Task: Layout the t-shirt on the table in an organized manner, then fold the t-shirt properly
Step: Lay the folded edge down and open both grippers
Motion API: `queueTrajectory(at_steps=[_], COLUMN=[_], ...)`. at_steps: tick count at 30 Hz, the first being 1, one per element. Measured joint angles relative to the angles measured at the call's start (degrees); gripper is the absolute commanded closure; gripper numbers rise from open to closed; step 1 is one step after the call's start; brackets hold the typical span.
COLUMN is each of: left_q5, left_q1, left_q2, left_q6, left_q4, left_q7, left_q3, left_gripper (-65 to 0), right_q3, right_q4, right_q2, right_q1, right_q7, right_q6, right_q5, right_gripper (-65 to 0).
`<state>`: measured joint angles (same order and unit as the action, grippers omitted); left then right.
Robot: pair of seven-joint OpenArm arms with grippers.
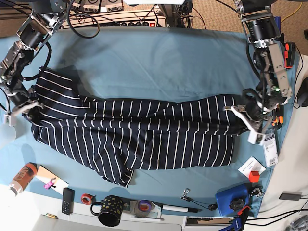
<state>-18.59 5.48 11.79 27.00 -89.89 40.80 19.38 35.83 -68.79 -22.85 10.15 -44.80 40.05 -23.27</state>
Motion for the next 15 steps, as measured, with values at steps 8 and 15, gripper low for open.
queueTrajectory(at_steps=[8, 15], left_q5=[4.26, 4.55], left_q1=[0.15, 0.15], left_q2=[0.00, 0.00], left_q6=[-3.69, -4.20], left_q4=[0.00, 0.00], left_q7=[-3.23, -3.45], left_q3=[-2.49, -2.49], left_gripper=[0.0, -17.6], right_q3=[-7.23, -7.63], right_q4=[0.11, 0.09], right_q2=[0.00, 0.00], right_q1=[0.11, 0.11], right_q7=[4.35, 4.33], right_q6=[-2.71, -2.71], right_q5=[4.66, 4.76], right_gripper=[0.0, -4.4])
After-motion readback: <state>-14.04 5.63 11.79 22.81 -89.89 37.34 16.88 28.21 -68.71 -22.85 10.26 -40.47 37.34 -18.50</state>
